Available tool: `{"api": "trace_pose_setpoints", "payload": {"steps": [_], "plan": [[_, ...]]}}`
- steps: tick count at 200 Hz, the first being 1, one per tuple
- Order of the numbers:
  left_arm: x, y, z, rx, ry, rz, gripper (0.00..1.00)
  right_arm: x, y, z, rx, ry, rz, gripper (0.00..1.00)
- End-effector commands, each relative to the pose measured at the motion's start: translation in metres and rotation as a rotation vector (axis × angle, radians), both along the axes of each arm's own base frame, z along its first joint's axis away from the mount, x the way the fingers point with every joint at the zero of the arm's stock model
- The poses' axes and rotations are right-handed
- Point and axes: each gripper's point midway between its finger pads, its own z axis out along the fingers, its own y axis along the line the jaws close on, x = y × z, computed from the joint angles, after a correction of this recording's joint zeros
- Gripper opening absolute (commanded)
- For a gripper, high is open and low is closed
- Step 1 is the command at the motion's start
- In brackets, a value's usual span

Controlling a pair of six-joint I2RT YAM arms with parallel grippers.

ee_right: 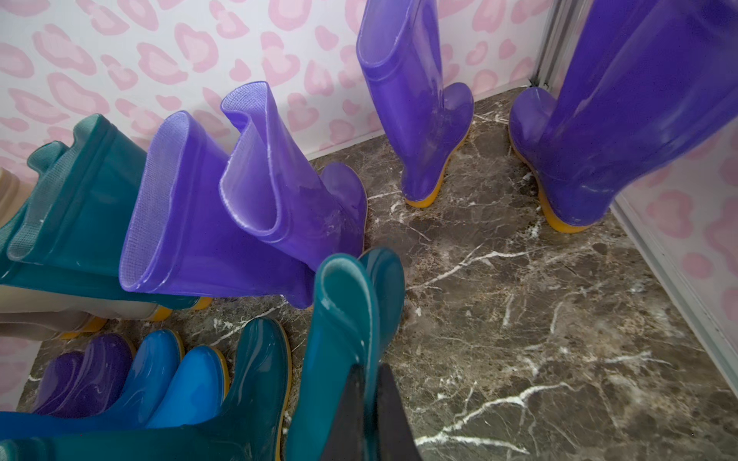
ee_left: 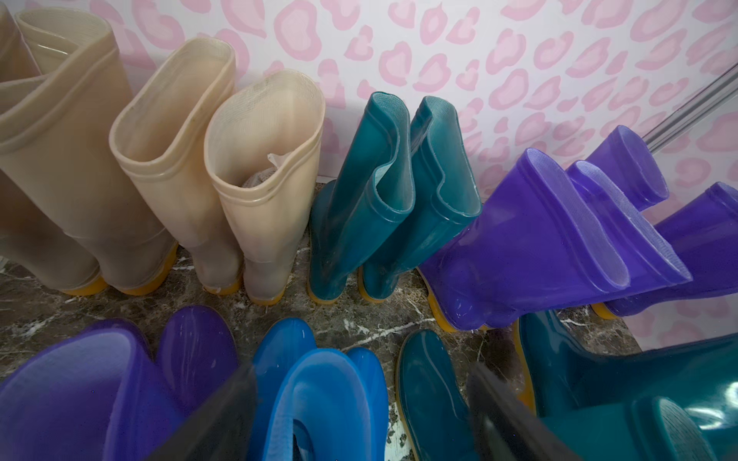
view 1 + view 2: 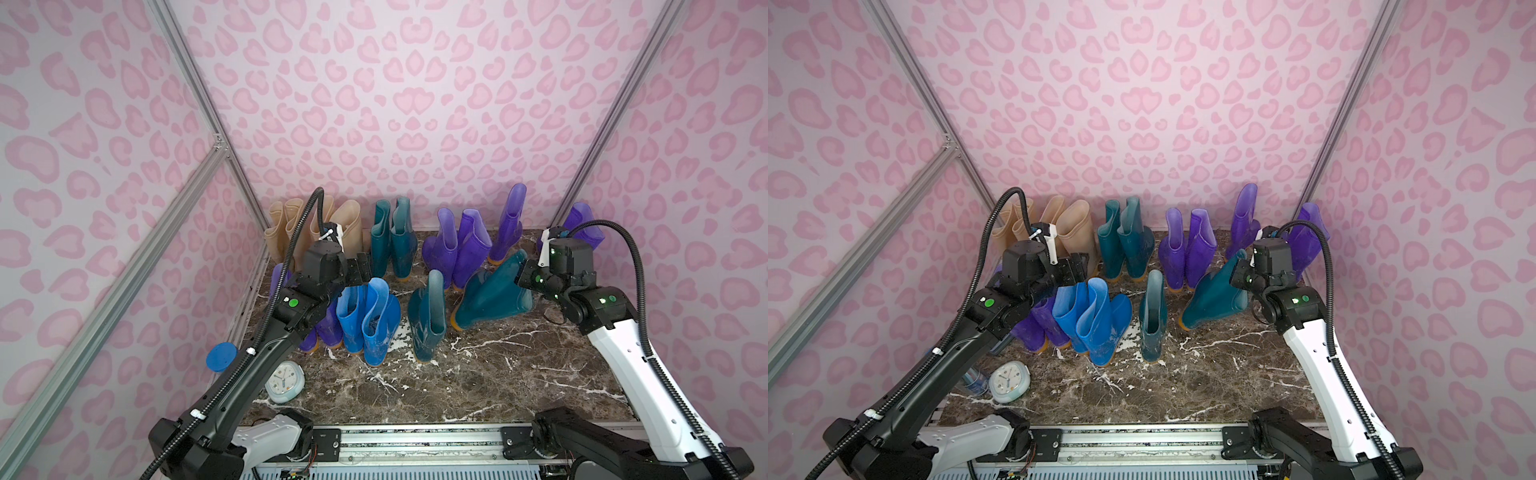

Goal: Match and arrange rain boots in pairs
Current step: Pick up the rain boot at the center of the board, then place the rain boot at the center of the board.

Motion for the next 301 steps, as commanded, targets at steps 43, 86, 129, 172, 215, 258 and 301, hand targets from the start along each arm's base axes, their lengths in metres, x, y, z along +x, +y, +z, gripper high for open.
{"api": "trace_pose_setpoints", "payload": {"steps": [43,86,129,172,215,258,301], "plan": [[0.007,-0.004,0.003,-0.006,-0.026,-0.003,0.83,0.001,0.029,0.021,0.050,-0.014,0.142,0.00],[0.008,-0.002,0.002,0.008,-0.032,0.004,0.83,-0.013,0.067,0.020,0.037,0.049,0.312,0.00],[0.008,-0.003,0.000,0.008,-0.028,0.001,0.83,-0.019,0.090,-0.001,-0.017,0.116,0.400,0.00],[0.010,0.001,-0.001,0.025,-0.029,0.017,0.83,-0.009,0.127,-0.023,-0.001,0.140,0.499,0.00],[0.010,0.000,-0.002,0.023,-0.027,0.013,0.83,-0.010,0.157,-0.032,-0.009,0.152,0.578,0.00],[0.010,-0.003,-0.003,0.015,-0.022,0.003,0.83,-0.006,0.169,-0.013,0.053,0.084,0.586,0.00],[0.010,0.000,-0.002,0.023,-0.026,0.014,0.83,-0.004,0.182,-0.016,0.107,0.075,0.602,0.00]]}}
